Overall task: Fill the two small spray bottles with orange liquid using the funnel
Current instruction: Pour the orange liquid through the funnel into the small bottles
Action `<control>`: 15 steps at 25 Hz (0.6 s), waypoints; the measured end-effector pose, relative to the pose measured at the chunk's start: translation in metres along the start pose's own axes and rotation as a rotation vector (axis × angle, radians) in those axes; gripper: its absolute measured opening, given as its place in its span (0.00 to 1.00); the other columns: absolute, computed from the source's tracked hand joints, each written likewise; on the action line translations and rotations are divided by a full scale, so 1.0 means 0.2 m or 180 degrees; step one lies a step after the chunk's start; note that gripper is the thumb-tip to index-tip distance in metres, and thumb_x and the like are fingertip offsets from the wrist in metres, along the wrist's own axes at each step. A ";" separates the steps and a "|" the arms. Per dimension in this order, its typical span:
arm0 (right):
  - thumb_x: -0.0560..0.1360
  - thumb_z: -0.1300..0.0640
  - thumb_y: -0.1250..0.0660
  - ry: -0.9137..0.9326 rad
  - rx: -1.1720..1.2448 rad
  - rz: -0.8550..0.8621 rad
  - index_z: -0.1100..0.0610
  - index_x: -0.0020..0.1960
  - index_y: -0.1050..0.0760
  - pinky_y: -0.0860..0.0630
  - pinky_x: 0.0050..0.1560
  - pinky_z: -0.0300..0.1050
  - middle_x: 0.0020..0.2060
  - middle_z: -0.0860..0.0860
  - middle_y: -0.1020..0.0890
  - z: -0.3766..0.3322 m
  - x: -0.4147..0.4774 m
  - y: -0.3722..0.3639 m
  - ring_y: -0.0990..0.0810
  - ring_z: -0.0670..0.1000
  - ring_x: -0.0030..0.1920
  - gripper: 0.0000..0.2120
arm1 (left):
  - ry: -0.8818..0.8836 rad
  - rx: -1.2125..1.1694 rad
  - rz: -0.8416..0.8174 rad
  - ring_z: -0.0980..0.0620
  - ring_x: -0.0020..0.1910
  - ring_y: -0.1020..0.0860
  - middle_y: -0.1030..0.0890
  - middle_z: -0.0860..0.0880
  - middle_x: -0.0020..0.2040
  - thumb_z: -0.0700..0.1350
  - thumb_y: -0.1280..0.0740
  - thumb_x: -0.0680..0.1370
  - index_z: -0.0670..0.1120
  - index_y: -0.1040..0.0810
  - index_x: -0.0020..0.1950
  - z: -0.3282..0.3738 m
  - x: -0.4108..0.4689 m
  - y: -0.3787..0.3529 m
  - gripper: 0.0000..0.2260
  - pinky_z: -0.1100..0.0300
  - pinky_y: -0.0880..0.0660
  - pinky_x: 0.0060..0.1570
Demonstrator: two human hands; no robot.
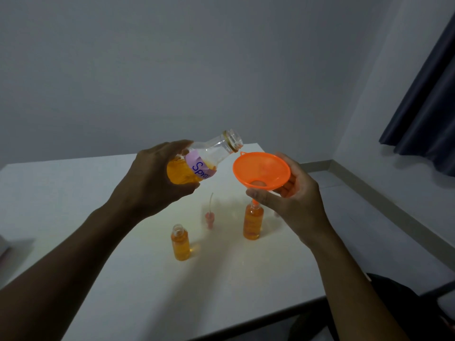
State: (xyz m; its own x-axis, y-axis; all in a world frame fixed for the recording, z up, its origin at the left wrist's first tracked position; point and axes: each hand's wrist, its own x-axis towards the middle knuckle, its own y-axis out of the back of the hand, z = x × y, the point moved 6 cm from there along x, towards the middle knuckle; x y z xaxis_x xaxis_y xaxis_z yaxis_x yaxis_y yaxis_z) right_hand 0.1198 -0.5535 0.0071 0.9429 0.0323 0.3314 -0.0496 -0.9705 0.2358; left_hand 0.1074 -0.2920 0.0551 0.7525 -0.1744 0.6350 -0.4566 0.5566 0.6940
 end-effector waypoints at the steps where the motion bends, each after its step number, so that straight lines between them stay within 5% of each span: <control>1: 0.58 0.42 0.21 0.0003 -0.0043 -0.0007 0.47 0.76 0.35 0.20 0.56 0.43 0.70 0.48 0.26 -0.01 0.00 0.00 0.24 0.52 0.67 0.50 | 0.0011 0.0008 0.0005 0.54 0.49 0.25 0.19 0.45 0.58 0.49 0.19 0.62 0.46 0.26 0.68 0.00 0.00 0.00 0.36 0.60 0.28 0.45; 8: 0.60 0.46 0.18 0.0423 0.0386 0.0141 0.48 0.74 0.33 0.20 0.56 0.38 0.67 0.45 0.23 -0.27 0.00 -0.05 0.22 0.43 0.64 0.47 | 0.0338 -0.0416 0.0365 0.52 0.51 0.21 0.19 0.51 0.57 0.49 0.20 0.64 0.48 0.25 0.66 -0.08 -0.08 0.12 0.32 0.56 0.21 0.48; 15: 0.63 0.45 0.18 0.0000 0.0701 -0.0415 0.49 0.78 0.41 0.22 0.57 0.42 0.66 0.43 0.26 -0.42 0.15 -0.74 0.23 0.46 0.63 0.50 | 0.1105 -0.0486 0.0960 0.54 0.55 0.21 0.19 0.51 0.57 0.50 0.20 0.64 0.47 0.25 0.64 -0.45 -0.28 0.43 0.31 0.54 0.21 0.50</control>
State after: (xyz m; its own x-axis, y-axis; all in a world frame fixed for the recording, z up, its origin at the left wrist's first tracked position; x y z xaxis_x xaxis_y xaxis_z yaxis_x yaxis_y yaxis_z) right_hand 0.1272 -0.3899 0.0583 0.9367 0.1605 0.3113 0.1452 -0.9868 0.0720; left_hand 0.0680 -0.1612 0.0494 0.7230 0.2801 0.6315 -0.6236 0.6579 0.4221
